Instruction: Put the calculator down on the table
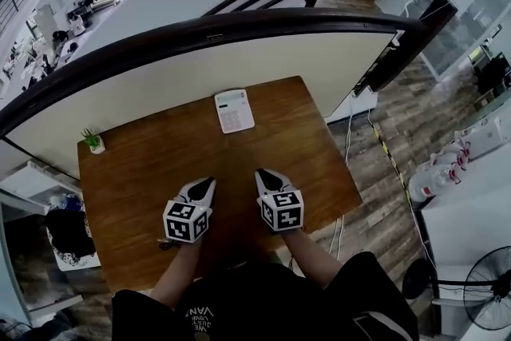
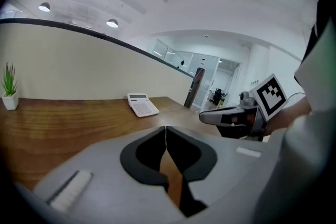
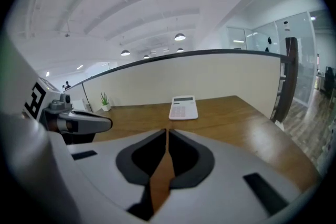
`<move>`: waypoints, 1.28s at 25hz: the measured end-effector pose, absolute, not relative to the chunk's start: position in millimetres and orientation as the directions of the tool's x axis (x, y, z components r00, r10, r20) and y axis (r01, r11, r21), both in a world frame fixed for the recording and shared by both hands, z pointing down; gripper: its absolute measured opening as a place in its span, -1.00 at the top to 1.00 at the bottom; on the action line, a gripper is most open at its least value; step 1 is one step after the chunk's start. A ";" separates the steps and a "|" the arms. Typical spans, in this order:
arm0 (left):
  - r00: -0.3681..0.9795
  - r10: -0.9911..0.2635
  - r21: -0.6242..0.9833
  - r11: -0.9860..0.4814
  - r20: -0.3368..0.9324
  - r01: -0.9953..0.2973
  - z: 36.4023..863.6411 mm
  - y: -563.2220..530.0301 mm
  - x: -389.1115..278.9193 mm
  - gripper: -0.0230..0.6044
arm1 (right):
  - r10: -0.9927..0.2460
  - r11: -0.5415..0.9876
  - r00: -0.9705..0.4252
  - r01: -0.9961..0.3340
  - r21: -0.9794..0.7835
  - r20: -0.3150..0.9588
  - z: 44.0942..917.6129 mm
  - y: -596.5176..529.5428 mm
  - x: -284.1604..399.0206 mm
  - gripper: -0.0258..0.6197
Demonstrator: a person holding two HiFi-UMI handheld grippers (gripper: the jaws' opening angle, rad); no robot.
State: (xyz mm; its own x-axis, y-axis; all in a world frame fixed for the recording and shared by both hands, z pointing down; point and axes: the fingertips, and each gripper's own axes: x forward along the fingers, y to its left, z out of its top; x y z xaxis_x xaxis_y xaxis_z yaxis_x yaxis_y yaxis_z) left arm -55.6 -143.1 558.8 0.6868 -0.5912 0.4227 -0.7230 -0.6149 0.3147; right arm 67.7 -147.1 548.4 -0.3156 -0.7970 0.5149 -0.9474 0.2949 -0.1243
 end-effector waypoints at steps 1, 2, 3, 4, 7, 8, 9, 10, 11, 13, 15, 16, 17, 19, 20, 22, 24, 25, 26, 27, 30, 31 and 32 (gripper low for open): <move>0.694 -0.582 0.312 -0.625 0.424 -0.715 558.5 -137.7 -57.0 0.88 | -0.799 0.288 -0.312 -0.949 -0.127 0.513 548.2 -141.5 66.0 0.83; 0.702 -0.573 0.312 -0.635 0.424 -0.707 558.1 -132.2 -58.4 0.88 | -0.802 0.283 -0.309 -0.950 -0.130 0.512 548.0 -135.8 64.2 0.83; 0.708 -0.566 0.312 -0.643 0.423 -0.700 557.4 -126.4 -59.7 0.88 | -0.804 0.278 -0.306 -0.951 -0.133 0.510 547.8 -129.9 62.3 0.84; 0.714 -0.560 0.311 -0.650 0.420 -0.693 556.5 -120.3 -61.1 0.89 | -0.805 0.274 -0.305 -0.952 -0.136 0.508 547.5 -123.8 60.4 0.84; 0.730 -0.546 0.306 -0.672 0.412 -0.675 553.7 -101.9 -64.2 0.89 | -0.811 0.265 -0.301 -0.954 -0.144 0.501 545.7 -107.2 54.0 0.85; 0.735 -0.540 0.305 -0.679 0.410 -0.668 553.0 -96.4 -64.8 0.89 | -0.813 0.262 -0.300 -0.954 -0.145 0.500 545.0 -102.4 51.9 0.85; 0.741 -0.534 0.305 -0.685 0.407 -0.662 552.4 -91.2 -65.5 0.89 | -0.814 0.260 -0.299 -0.954 -0.147 0.498 544.3 -97.7 50.0 0.85; 0.745 -0.529 0.307 -0.689 0.406 -0.657 552.1 -86.0 -66.2 0.89 | -0.816 0.258 -0.298 -0.955 -0.149 0.496 543.7 -93.0 48.4 0.85; 0.748 -0.525 0.309 -0.692 0.406 -0.653 552.1 -80.9 -67.2 0.89 | -0.816 0.256 -0.297 -0.955 -0.152 0.495 543.5 -88.2 46.9 0.85; 0.751 -0.515 0.308 -0.697 0.412 -0.647 553.4 -71.1 -70.1 0.89 | -0.817 0.252 -0.298 -0.955 -0.159 0.493 543.4 -79.1 43.3 0.85; 0.753 -0.509 0.303 -0.704 0.417 -0.643 554.7 -63.2 -73.7 0.89 | -0.818 0.250 -0.299 -0.954 -0.163 0.491 543.3 -71.4 39.0 0.86; 0.755 -0.507 0.303 -0.705 0.416 -0.641 555.0 -60.0 -75.4 0.89 | -0.819 0.250 -0.299 -0.954 -0.164 0.491 543.6 -67.9 36.9 0.86; 0.756 -0.507 0.303 -0.706 0.414 -0.640 555.3 -57.1 -77.2 0.89 | -0.819 0.249 -0.299 -0.954 -0.166 0.490 544.1 -64.5 35.0 0.86; 0.755 -0.511 0.302 -0.705 0.411 -0.642 555.7 -52.5 -81.0 0.89 | -0.819 0.249 -0.300 -0.954 -0.169 0.490 544.8 -58.5 31.3 0.87; 0.754 -0.513 0.303 -0.703 0.410 -0.643 555.6 -50.8 -82.8 0.89 | -0.819 0.248 -0.301 -0.954 -0.170 0.490 544.8 -56.0 29.7 0.87; 0.755 -0.516 0.307 -0.701 0.405 -0.644 554.5 -47.5 -85.6 0.89 | -0.818 0.248 -0.302 -0.953 -0.173 0.490 545.0 -51.1 27.0 0.87; 0.757 -0.516 0.310 -0.701 0.400 -0.642 553.7 -43.5 -87.7 0.89 | -0.817 0.247 -0.303 -0.953 -0.176 0.490 545.3 -46.0 24.6 0.87; 0.758 -0.517 0.312 -0.701 0.397 -0.641 553.3 -41.7 -88.8 0.89 | -0.817 0.247 -0.303 -0.953 -0.177 0.490 545.4 -43.8 23.2 0.88; 0.759 -0.518 0.313 -0.701 0.394 -0.641 552.7 -40.4 -89.9 0.89 | -0.817 0.247 -0.303 -0.953 -0.177 0.490 545.2 -42.0 21.9 0.88; 0.760 -0.518 0.314 -0.701 0.392 -0.640 552.2 -39.4 -91.1 0.89 | -0.817 0.246 -0.303 -0.953 -0.178 0.490 545.0 -40.6 20.5 0.88; 0.764 -0.517 0.320 -0.701 0.386 -0.637 552.2 -36.6 -94.3 0.89 | -0.817 0.246 -0.303 -0.953 -0.179 0.491 544.8 -37.5 17.0 0.88; 0.767 -0.514 0.327 -0.701 0.384 -0.633 552.3 -35.2 -94.4 0.89 | -0.817 0.245 -0.303 -0.953 -0.179 0.491 545.0 -36.6 16.3 0.88; 0.772 -0.508 0.336 -0.702 0.382 -0.628 552.1 -33.5 -93.9 0.89 | -0.817 0.245 -0.302 -0.953 -0.180 0.492 544.9 -35.8 15.9 0.88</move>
